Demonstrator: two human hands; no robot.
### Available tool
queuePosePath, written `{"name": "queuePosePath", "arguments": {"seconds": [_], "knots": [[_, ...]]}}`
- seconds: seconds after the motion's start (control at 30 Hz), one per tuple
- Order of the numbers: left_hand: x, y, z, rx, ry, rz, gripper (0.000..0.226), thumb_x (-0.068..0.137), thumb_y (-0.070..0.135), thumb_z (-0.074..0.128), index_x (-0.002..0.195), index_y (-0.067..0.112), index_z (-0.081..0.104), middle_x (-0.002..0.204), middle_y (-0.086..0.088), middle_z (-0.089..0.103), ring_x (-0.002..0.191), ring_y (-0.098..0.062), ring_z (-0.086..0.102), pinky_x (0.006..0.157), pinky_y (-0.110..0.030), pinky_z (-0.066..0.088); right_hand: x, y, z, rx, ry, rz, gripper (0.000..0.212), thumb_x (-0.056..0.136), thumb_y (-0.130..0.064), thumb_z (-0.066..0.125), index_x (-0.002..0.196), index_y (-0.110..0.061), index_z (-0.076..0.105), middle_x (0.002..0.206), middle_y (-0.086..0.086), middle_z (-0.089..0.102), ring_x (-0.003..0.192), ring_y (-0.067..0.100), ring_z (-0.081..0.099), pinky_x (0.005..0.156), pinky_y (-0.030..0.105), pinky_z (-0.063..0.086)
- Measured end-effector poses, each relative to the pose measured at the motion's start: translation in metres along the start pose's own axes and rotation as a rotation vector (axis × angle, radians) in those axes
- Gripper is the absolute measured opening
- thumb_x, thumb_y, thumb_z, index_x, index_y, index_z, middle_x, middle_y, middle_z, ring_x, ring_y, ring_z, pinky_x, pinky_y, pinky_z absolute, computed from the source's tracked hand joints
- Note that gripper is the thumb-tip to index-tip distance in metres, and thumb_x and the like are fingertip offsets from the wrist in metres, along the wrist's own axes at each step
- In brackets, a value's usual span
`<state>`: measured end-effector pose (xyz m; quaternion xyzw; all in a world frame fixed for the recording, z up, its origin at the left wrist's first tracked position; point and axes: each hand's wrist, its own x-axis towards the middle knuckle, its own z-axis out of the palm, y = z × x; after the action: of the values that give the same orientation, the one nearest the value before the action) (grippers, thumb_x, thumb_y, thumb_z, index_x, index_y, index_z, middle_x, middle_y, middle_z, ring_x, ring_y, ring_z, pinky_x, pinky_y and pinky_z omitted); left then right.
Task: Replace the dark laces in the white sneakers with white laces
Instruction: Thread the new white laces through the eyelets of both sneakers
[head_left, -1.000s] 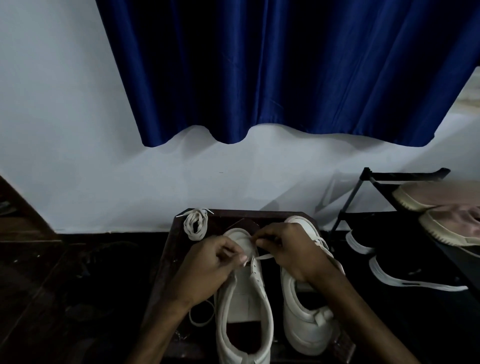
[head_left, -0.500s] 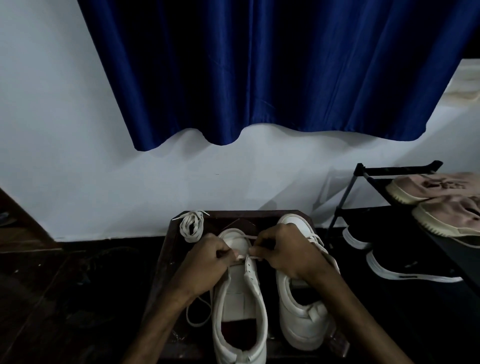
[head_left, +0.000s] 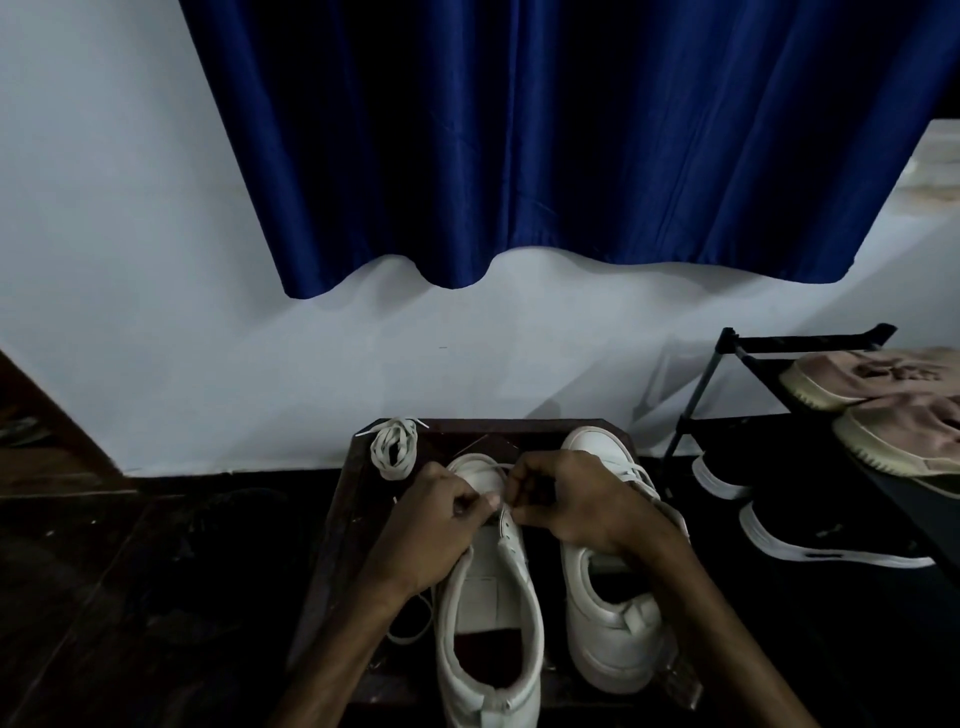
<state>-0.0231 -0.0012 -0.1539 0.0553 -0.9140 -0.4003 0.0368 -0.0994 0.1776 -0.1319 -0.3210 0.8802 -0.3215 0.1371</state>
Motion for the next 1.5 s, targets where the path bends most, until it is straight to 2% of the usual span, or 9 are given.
{"name": "queuePosePath", "arguments": {"seconds": [0.3,0.6,0.73,0.9,1.03,1.1,1.23,1.33,1.5], "knots": [[0.001,-0.003,0.001,-0.057,-0.036,0.030,0.022,0.087,0.025,0.070,0.069,0.030,0.059,0.090,0.006,0.049,0.082,0.002,0.053,0.075,-0.004,0.035,-0.003,-0.003,-0.003,-0.074,-0.054,0.036,0.011,0.082,-0.039,0.066,0.084,-0.027,0.065,0.078,-0.013,0.066,0.079,0.004,0.058,0.092,0.035,0.039],[-0.003,-0.003,-0.003,-0.302,-0.025,-0.098,0.018,0.091,0.026,0.066,0.081,0.011,0.069,0.091,0.000,0.054,0.074,-0.007,0.057,0.069,-0.020,0.043,-0.004,-0.004,-0.002,-0.003,-0.010,0.051,0.024,0.079,-0.046,0.064,0.091,-0.026,0.067,0.087,-0.011,0.070,0.085,0.006,0.063,0.093,0.038,0.046],[-0.005,-0.001,-0.005,-0.321,0.029,-0.067,0.019,0.089,0.028,0.069,0.071,0.019,0.072,0.067,0.011,0.060,0.062,0.002,0.056,0.060,-0.016,0.041,0.000,-0.019,-0.009,0.004,0.159,-0.080,0.014,0.089,-0.033,0.064,0.098,-0.028,0.073,0.095,-0.015,0.070,0.086,0.000,0.062,0.081,0.021,0.048],[-0.012,-0.008,-0.005,-0.445,0.107,-0.104,0.018,0.086,0.026,0.067,0.073,0.016,0.074,0.062,0.008,0.064,0.061,-0.002,0.056,0.062,-0.025,0.042,0.013,-0.034,-0.004,-0.191,-0.034,-0.110,0.041,0.076,-0.060,0.052,0.090,-0.028,0.073,0.090,-0.014,0.068,0.083,0.003,0.062,0.078,0.035,0.051],[-0.019,-0.006,-0.003,-0.428,0.148,-0.123,0.012,0.090,0.022,0.067,0.081,0.017,0.073,0.077,0.000,0.071,0.071,-0.006,0.063,0.070,-0.030,0.048,0.017,-0.036,0.000,-0.193,-0.060,-0.096,0.026,0.071,-0.052,0.063,0.084,-0.030,0.071,0.075,-0.020,0.064,0.075,-0.001,0.061,0.075,0.033,0.052],[-0.023,-0.006,-0.005,-0.339,0.187,-0.143,0.017,0.089,0.035,0.067,0.091,0.018,0.067,0.087,0.002,0.068,0.079,-0.005,0.063,0.072,-0.025,0.049,0.018,-0.036,-0.001,-0.134,-0.062,-0.103,0.011,0.076,-0.037,0.071,0.079,-0.027,0.072,0.072,-0.016,0.066,0.070,-0.001,0.061,0.070,0.025,0.051],[-0.031,-0.002,-0.008,-0.111,0.091,-0.215,0.068,0.062,0.079,0.061,0.097,0.021,0.058,0.101,0.003,0.057,0.090,-0.011,0.060,0.073,-0.026,0.048,0.021,-0.038,-0.002,-0.137,-0.052,-0.040,0.002,0.080,-0.024,0.072,0.078,-0.024,0.073,0.066,-0.014,0.065,0.064,-0.004,0.059,0.067,0.018,0.046],[-0.031,0.009,-0.017,-0.015,0.019,-0.236,0.055,0.067,0.062,0.067,0.101,0.019,0.064,0.105,0.001,0.059,0.096,-0.014,0.062,0.076,-0.027,0.048,0.023,-0.037,0.009,-0.130,-0.063,0.044,0.007,0.079,-0.026,0.070,0.072,-0.028,0.070,0.073,-0.009,0.070,0.071,0.002,0.064,0.074,0.027,0.053],[-0.025,-0.001,-0.031,-0.164,0.051,-0.198,0.030,0.069,0.043,0.072,0.074,0.014,0.076,0.071,-0.004,0.073,0.071,-0.012,0.069,0.068,-0.034,0.054,0.014,-0.031,0.016,0.030,-0.036,0.092,0.016,0.080,-0.024,0.073,0.067,-0.033,0.068,0.072,-0.010,0.071,0.066,-0.002,0.062,0.074,0.029,0.052]]}}
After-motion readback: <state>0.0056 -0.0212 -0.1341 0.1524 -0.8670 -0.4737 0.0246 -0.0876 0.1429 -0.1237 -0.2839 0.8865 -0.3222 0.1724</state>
